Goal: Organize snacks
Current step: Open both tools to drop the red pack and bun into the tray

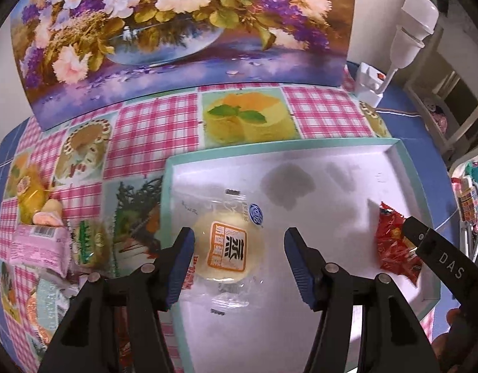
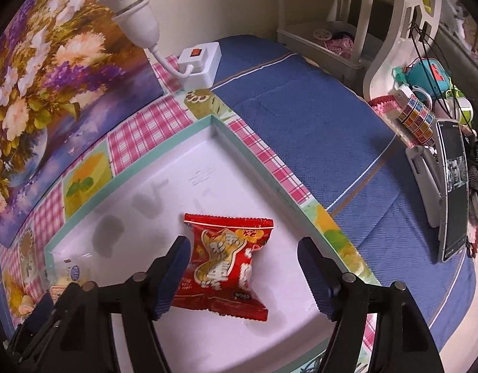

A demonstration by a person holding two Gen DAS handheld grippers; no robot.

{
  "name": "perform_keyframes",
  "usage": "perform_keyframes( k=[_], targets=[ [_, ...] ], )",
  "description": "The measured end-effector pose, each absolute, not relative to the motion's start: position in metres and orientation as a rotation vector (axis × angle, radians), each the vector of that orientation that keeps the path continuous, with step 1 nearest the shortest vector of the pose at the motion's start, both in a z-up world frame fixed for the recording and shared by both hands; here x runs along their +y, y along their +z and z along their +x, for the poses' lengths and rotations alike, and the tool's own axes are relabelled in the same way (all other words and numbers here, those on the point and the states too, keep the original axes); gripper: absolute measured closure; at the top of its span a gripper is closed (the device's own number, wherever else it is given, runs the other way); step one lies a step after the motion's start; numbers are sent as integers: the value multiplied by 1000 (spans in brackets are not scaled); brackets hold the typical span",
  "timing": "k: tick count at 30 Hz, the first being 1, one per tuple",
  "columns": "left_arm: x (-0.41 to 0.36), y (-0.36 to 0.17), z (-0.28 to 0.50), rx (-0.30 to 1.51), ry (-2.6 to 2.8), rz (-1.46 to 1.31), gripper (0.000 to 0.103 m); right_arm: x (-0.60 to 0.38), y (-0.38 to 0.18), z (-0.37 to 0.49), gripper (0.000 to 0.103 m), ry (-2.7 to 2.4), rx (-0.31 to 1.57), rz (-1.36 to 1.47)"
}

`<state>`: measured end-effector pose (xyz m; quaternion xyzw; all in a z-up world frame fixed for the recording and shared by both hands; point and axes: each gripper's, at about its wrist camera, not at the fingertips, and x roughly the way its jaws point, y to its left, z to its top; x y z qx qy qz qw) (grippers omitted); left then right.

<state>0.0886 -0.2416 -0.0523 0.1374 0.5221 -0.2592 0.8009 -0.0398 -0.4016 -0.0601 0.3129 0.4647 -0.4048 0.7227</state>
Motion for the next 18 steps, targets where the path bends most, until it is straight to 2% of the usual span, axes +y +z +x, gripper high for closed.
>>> perform_keyframes(
  k=[18],
  targets=[
    [-241, -38, 89, 1077, -501, 321, 39, -401, -57, -41, 28, -886, 1023, 683]
  ],
)
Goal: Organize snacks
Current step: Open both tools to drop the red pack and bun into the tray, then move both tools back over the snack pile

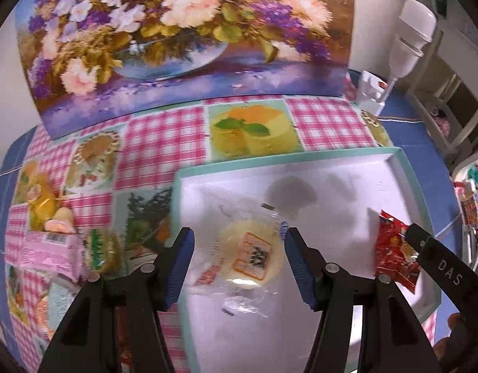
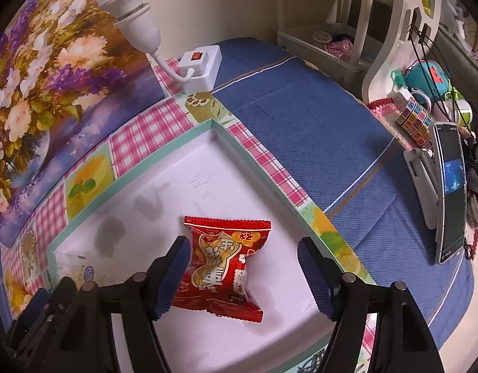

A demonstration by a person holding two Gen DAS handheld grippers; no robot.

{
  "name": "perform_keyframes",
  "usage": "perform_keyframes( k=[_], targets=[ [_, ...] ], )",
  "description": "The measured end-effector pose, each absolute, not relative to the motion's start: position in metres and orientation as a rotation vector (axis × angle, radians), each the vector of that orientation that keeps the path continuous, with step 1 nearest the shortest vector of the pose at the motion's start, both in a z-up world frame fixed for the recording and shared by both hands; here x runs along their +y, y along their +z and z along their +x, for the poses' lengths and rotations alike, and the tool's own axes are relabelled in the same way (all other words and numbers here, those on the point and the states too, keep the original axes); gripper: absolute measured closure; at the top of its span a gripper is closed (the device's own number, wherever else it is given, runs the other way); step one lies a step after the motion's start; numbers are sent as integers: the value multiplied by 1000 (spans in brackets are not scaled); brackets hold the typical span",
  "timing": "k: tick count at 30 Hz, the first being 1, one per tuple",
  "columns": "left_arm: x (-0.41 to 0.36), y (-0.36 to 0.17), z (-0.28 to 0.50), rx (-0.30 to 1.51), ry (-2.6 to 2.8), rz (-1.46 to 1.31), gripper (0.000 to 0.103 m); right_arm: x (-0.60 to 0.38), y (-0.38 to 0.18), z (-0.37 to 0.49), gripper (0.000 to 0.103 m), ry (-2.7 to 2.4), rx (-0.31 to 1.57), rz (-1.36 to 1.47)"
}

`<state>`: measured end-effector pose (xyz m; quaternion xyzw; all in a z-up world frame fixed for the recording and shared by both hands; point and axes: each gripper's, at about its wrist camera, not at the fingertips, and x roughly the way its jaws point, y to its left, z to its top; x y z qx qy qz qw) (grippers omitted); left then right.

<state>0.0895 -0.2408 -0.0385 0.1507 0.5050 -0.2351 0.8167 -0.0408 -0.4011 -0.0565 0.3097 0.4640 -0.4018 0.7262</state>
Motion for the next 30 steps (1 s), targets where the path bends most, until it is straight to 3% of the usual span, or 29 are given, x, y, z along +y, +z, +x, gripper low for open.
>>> perform_keyframes(
  k=[2, 3, 9, 21, 24, 30],
  targets=[
    [-237, -36, 93, 1076, -469, 315, 21, -400, -55, -40, 27, -881, 1020, 679],
    [-234, -34, 95, 1071, -447, 309, 19, -399, -55, -39, 23, -878, 1017, 680],
    [-221, -27, 105, 1048, -352, 284, 17, -395, -55, -34, 3, -842, 1002, 675],
    [-196, -22, 113, 1057, -256, 204, 16, -385, -50, -26, 0, -786, 988, 646],
    [-185, -17, 111, 1063, -249, 175, 4, -379, -45, -24, 0, -774, 989, 621],
    [-159, -10, 102, 1055, -229, 139, 4, -365, -30, -19, 0, -724, 987, 576]
  ],
)
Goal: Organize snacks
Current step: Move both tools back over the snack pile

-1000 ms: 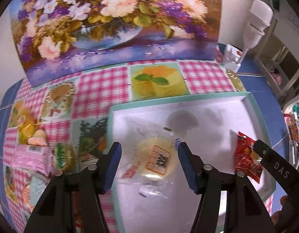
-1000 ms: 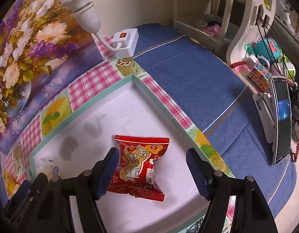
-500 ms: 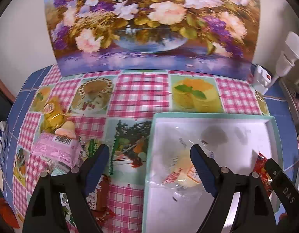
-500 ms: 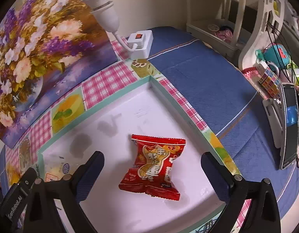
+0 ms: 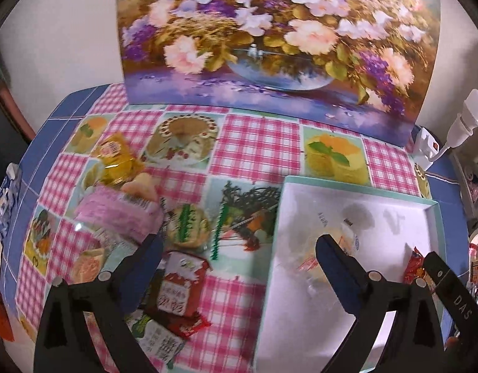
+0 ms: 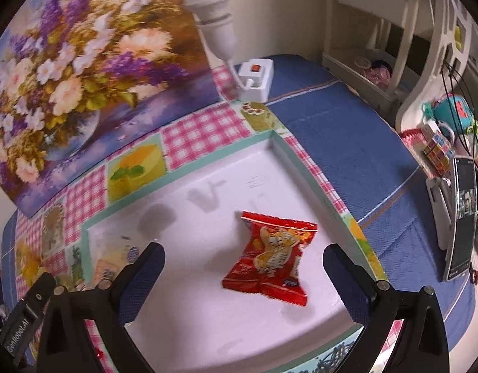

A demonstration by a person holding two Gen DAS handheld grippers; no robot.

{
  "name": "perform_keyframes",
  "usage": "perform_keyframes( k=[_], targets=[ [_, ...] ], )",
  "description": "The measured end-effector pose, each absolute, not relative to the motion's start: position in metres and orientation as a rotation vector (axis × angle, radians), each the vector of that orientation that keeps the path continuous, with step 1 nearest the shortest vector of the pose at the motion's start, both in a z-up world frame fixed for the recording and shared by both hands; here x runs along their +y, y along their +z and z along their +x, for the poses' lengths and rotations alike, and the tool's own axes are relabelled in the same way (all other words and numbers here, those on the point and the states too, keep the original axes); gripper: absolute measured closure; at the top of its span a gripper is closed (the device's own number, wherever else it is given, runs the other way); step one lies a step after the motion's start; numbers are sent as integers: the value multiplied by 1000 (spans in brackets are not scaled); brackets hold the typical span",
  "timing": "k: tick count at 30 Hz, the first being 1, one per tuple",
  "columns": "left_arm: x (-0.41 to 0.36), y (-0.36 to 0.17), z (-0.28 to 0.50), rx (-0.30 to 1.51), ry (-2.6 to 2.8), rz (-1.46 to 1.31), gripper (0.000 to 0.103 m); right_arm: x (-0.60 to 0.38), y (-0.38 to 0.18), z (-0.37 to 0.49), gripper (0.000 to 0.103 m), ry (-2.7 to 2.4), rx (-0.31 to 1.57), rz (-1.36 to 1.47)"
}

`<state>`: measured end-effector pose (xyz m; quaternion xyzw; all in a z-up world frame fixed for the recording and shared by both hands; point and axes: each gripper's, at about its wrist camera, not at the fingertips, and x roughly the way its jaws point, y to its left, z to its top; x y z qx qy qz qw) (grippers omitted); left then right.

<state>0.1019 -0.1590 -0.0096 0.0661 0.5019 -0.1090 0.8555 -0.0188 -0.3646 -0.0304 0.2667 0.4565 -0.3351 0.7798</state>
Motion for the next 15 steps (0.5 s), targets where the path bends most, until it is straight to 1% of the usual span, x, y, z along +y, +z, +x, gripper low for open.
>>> perform_keyframes(
  k=[9, 15],
  targets=[
    [-113, 2, 93, 989, -203, 126, 4, -329, -5, -3, 0, -679, 967, 455],
    [-66, 15, 95, 949, -127, 96, 4, -301, 10, 5, 0, -608, 922, 454]
  ],
)
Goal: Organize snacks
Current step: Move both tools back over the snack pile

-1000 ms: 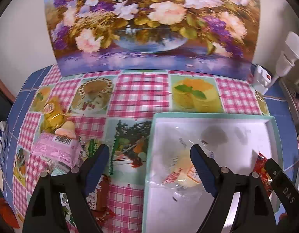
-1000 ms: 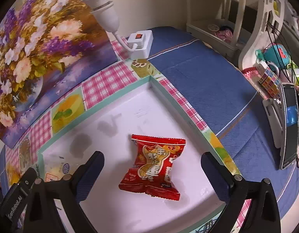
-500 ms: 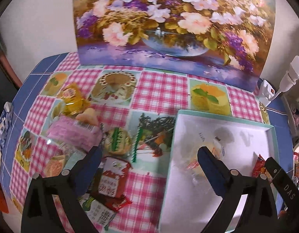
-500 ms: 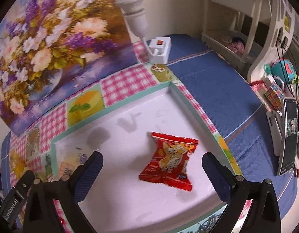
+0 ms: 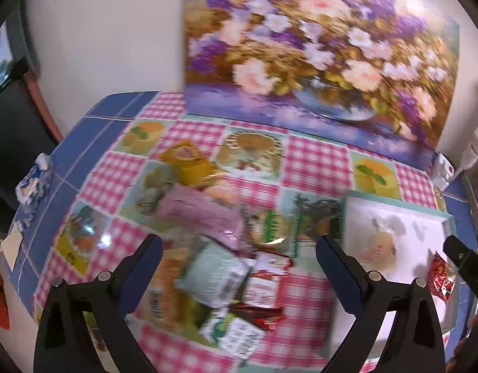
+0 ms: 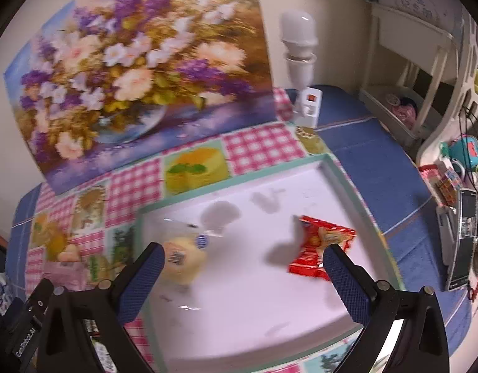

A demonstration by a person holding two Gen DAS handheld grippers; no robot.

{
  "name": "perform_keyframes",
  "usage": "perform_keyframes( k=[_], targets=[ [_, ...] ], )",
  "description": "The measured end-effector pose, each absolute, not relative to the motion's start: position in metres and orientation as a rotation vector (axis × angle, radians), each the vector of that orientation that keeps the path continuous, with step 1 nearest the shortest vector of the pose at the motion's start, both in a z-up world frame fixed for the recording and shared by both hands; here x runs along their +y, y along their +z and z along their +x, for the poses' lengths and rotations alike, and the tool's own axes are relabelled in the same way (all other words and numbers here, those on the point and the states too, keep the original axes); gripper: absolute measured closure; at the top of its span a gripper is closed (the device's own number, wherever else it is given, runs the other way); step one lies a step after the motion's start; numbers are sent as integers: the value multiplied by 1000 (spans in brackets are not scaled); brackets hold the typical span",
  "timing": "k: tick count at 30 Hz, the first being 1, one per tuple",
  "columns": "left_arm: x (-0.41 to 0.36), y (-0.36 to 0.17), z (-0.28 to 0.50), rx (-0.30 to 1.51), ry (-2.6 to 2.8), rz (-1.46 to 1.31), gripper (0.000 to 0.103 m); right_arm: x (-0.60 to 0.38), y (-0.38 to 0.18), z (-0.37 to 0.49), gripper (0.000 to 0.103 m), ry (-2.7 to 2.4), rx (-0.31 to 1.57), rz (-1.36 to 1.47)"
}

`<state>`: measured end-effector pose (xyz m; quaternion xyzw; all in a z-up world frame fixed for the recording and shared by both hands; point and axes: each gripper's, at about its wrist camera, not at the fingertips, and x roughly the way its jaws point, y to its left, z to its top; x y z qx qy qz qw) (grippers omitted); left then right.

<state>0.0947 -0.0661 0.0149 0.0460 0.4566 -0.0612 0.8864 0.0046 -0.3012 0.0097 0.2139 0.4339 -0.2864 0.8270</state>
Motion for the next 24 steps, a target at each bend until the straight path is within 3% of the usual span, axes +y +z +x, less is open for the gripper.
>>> perform_keyframes(
  k=[24],
  targets=[
    [84, 38, 92, 845, 69, -72, 4, -189, 41, 37, 0, -349, 826, 425]
  ],
)
